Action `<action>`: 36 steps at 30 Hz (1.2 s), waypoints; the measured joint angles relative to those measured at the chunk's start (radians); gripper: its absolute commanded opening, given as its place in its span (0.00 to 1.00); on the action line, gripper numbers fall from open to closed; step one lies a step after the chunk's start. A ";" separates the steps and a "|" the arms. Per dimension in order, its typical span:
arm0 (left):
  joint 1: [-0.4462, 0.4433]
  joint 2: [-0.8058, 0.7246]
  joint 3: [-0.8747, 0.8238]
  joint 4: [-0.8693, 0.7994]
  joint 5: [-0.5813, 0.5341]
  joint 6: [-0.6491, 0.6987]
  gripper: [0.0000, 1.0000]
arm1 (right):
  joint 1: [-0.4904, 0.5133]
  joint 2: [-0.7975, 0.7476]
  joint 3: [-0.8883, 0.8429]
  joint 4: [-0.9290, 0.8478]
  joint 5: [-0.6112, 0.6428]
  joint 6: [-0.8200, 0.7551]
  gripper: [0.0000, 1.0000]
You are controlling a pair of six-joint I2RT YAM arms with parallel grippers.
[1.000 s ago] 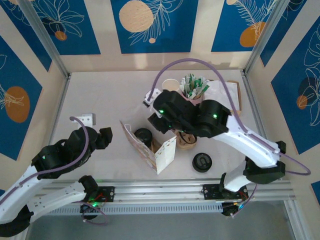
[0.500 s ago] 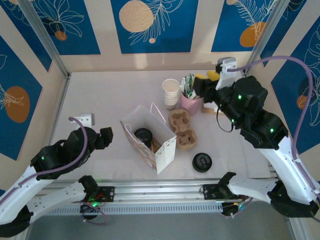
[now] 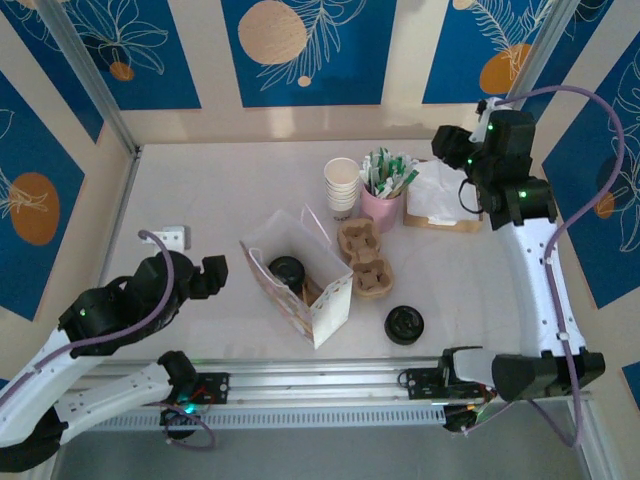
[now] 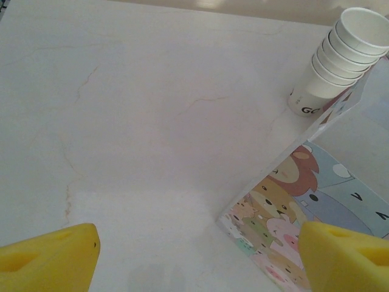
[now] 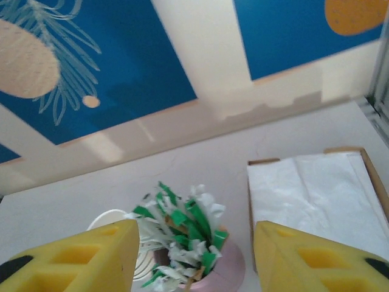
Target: Pack the takeout coffee
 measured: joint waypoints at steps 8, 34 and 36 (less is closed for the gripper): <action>0.000 0.010 0.000 -0.014 0.000 -0.001 0.86 | -0.199 0.180 0.010 -0.021 -0.119 0.050 0.57; 0.000 0.072 0.049 -0.030 0.011 0.000 0.89 | -0.162 0.898 0.340 -0.212 -0.035 -0.051 0.62; 0.000 0.074 0.049 -0.032 0.008 0.000 0.89 | -0.162 0.911 0.347 -0.224 -0.025 -0.056 0.62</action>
